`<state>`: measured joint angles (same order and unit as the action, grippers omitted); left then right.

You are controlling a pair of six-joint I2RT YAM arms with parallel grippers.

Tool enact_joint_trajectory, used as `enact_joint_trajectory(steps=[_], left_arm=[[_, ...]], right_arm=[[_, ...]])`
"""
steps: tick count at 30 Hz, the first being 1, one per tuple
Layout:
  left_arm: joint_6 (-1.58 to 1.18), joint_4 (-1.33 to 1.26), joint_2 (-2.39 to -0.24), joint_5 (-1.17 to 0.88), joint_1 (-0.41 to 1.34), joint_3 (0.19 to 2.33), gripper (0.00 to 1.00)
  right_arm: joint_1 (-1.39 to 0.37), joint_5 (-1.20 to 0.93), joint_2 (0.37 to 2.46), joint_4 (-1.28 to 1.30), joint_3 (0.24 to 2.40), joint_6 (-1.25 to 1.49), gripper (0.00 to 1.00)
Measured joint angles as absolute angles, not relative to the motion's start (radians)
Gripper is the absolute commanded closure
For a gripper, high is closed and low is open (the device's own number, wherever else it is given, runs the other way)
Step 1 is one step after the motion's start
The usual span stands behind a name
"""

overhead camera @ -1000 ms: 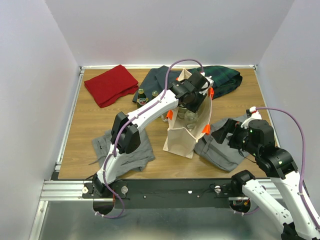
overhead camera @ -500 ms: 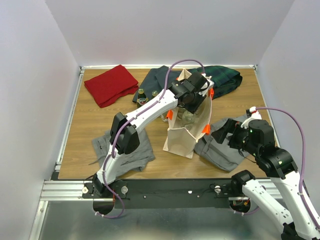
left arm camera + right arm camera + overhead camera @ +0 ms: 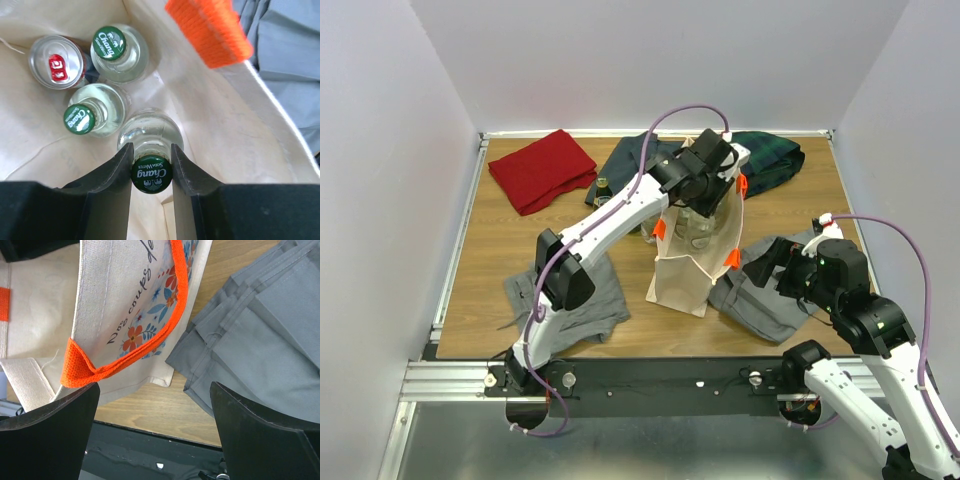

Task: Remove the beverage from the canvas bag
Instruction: Take out the drink from the canvas bag.

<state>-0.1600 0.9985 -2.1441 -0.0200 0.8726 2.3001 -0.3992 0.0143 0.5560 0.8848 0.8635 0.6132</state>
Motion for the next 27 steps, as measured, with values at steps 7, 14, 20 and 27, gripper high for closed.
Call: enact_joint_trajectory(steps=[7,14,20,27], left_arm=[[-0.152,1.024,-2.106,-0.041,0.873,2.328,1.00],[-0.142,1.045,-2.085,-0.054,0.873,2.328,1.00],[-0.140,1.059,-2.081,-0.069,0.873,2.334,1.00],[-0.138,1.081,-2.043,-0.076,0.873,2.345,1.00]], right_arm=[[-0.399,0.014,0.556,0.885,0.863,0.613,0.00],[-0.399,0.014,0.556,0.885,0.863,0.613,0.00],[-0.399,0.014,0.556,0.885,0.863,0.613,0.00],[-0.399,0.014,0.556,0.885,0.863,0.613,0.00]])
